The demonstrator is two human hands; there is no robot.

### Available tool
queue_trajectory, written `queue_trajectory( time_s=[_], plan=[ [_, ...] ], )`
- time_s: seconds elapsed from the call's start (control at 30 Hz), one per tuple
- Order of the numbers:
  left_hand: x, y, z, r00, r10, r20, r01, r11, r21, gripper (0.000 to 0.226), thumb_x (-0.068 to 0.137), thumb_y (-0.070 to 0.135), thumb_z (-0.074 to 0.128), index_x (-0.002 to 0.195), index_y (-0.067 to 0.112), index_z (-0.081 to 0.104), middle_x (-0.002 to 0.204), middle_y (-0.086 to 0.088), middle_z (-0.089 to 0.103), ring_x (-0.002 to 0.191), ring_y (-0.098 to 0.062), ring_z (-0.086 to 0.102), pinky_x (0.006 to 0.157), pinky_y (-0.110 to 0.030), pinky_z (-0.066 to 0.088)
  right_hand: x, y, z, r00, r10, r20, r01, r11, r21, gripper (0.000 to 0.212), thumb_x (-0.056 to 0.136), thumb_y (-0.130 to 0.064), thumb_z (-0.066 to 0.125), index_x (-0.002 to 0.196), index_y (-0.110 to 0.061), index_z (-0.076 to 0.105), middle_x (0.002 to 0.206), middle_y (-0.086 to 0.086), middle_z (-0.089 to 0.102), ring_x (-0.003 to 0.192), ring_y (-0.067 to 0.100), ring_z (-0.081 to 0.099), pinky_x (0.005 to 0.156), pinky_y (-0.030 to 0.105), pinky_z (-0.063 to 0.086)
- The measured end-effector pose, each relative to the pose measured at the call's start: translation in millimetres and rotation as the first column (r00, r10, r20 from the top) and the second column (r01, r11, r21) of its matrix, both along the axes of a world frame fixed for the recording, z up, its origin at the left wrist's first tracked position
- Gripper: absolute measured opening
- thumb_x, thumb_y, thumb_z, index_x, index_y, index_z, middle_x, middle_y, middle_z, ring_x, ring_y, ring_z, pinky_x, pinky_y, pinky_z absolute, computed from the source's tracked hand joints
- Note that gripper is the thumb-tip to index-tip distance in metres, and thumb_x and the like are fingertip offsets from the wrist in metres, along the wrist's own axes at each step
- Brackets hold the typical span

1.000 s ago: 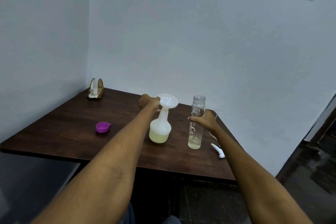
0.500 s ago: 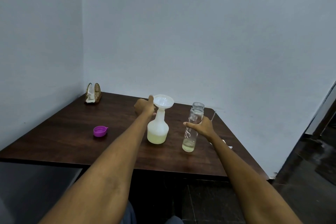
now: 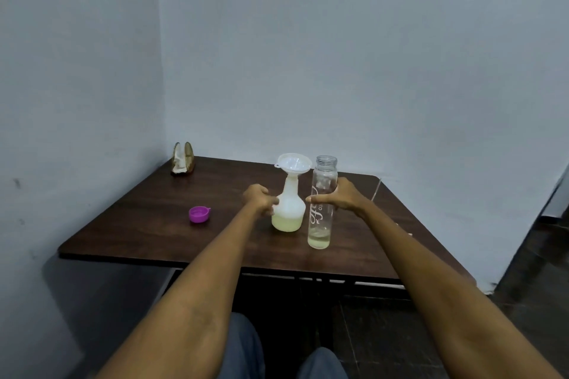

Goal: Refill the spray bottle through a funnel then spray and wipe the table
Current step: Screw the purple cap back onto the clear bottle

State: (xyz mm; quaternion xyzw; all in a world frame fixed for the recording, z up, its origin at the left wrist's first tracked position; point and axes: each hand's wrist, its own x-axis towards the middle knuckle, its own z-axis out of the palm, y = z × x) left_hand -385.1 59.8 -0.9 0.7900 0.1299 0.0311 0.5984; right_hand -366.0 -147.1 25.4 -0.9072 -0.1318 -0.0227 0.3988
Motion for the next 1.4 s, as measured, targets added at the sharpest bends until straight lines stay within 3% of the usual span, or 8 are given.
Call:
queue_trajectory(
  time_s=[0.1,0.2,0.37,0.57,0.93,1.07,1.2,1.4],
  plan=[
    [-18.5,18.3,-16.7,0.939,-0.277,-0.202,0.307,0.942,0.134,0.046,0.086,-0.005,0.061,0.125,0.012,0.043,0.102,-0.009,0.054,0.078,-0.018,0.056,0.051,-0.02,0.047,-11.0,42.5,0.1,0.994,0.106,-0.005,-0.106,0.994,-0.038,0.042,0.063,-0.032,0.085,0.094,-0.008,0.069,0.093,0.011,0.073,0.085,0.022,0.069,0.074,0.035,0.057],
    [-29.4,39.3,-32.2,0.88,-0.385,-0.28,0.455,0.853,0.257,0.058,0.082,-0.006,0.064,0.135,0.005,0.043,0.11,-0.009,0.059,0.089,-0.018,0.055,0.055,-0.02,0.04,-19.4,87.4,-6.1,0.969,0.246,0.009,-0.246,0.969,-0.029,0.029,0.066,-0.024,0.085,0.086,-0.017,0.065,0.079,-0.004,0.069,0.066,0.004,0.063,0.051,0.012,0.048],
    [-32.3,82.2,-35.6,0.936,-0.347,-0.063,0.352,0.917,0.186,0.06,0.07,0.002,0.081,0.125,0.001,0.057,0.102,-0.004,0.064,0.101,-0.022,0.062,0.094,-0.034,0.052,-17.1,153.4,-17.4,0.963,0.252,0.097,-0.249,0.967,-0.047,0.046,0.063,-0.031,0.086,0.099,-0.008,0.069,0.098,0.008,0.073,0.09,0.019,0.069,0.08,0.029,0.054],
    [-24.3,111.9,-37.8,0.962,-0.092,0.258,0.029,0.971,0.239,0.044,0.066,0.012,0.085,0.103,0.002,0.064,0.099,-0.01,0.07,0.091,-0.018,0.062,0.076,-0.026,0.05,1.3,196.1,-29.7,0.963,0.214,0.162,-0.221,0.975,0.026,0.063,0.06,-0.038,0.087,0.111,-0.011,0.063,0.107,0.002,0.071,0.089,0.005,0.062,0.069,0.004,0.042],
    [37.7,117.7,-50.3,0.96,-0.052,0.274,-0.037,0.95,0.31,0.051,0.072,0.008,0.08,0.119,0.0,0.061,0.113,-0.016,0.069,0.101,-0.026,0.066,0.088,-0.031,0.053,38.6,184.9,-71.0,0.99,0.12,0.078,-0.128,0.986,0.106,0.087,0.062,-0.037,0.086,0.133,-0.008,0.045,0.123,0.005,0.061,0.105,0.013,0.059,0.088,0.019,0.048],
    [55.9,123.6,-51.5,0.967,-0.073,0.243,-0.002,0.955,0.295,0.058,0.06,0.016,0.09,0.109,0.001,0.063,0.106,-0.012,0.071,0.094,-0.021,0.068,0.079,-0.025,0.052,34.0,175.0,-99.2,0.994,0.043,0.098,-0.043,0.999,0.002,0.049,0.066,-0.052,0.078,0.096,-0.017,0.058,0.085,-0.008,0.058,0.072,0.004,0.05,0.06,0.012,0.038],
    [65.9,126.5,-49.6,0.972,-0.126,0.197,0.063,0.952,0.298,0.065,0.061,0.017,0.089,0.116,0.003,0.057,0.117,-0.011,0.067,0.108,-0.024,0.065,0.091,-0.031,0.052,29.4,174.4,-113.5,0.984,0.033,0.178,-0.008,0.991,-0.136,0.035,0.076,-0.05,0.067,0.063,-0.02,0.052,0.062,-0.008,0.055,0.057,0.008,0.049,0.057,0.024,0.04],
    [50.9,164.0,-56.9,0.979,-0.101,0.179,0.036,0.942,0.335,0.082,0.069,0.028,0.084,0.139,0.012,0.044,0.139,-0.009,0.052,0.128,-0.023,0.05,0.102,-0.032,0.042,15.2,219.6,-106.3,0.919,0.264,0.293,-0.154,0.924,-0.349,0.032,0.084,-0.039,0.058,0.063,-0.016,0.051,0.074,0.009,0.065,0.072,0.024,0.061,0.063,0.027,0.04]
  ],
)
